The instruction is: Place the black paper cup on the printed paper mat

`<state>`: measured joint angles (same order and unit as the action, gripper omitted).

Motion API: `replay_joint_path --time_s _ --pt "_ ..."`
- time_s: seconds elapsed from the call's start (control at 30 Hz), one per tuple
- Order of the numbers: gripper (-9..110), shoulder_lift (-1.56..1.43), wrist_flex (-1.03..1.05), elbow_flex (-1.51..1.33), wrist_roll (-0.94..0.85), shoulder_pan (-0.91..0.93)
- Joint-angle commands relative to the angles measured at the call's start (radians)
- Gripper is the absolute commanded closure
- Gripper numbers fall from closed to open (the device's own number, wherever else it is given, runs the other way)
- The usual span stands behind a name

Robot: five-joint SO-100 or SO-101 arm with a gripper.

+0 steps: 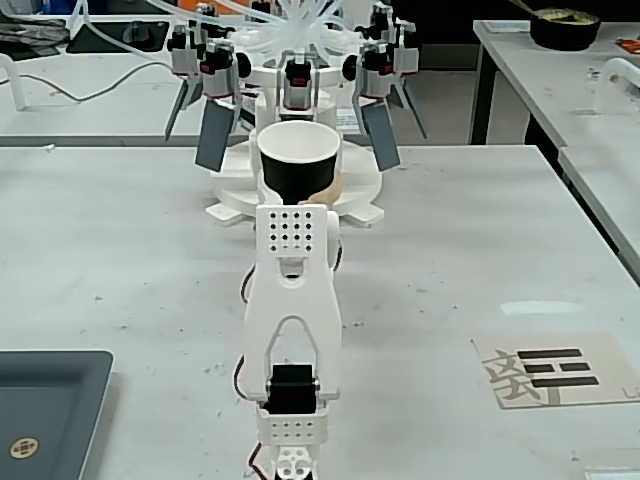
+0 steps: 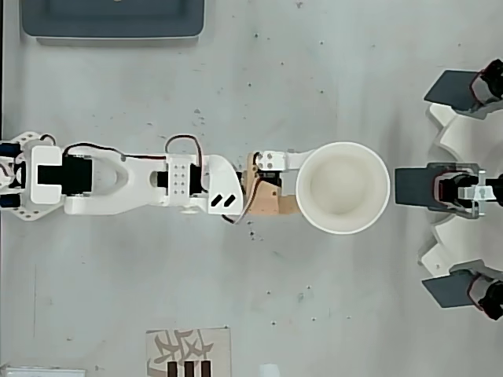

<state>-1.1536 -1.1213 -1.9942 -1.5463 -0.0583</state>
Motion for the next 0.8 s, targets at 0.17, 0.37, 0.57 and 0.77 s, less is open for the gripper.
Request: replay_joint_path --time_s 0.17,0.37,0.57,0.77 --pt "91 0.035 -0.112 -0.011 -0.067 -0.003" --pt "91 0.038 -0.112 -0.011 -0.074 -0.005" --pt "91 -0.018 -0.124 -0.071 -0.074 -0.005" --pt "92 -0.156 -0.126 -0.192 -0.058 -0.005"
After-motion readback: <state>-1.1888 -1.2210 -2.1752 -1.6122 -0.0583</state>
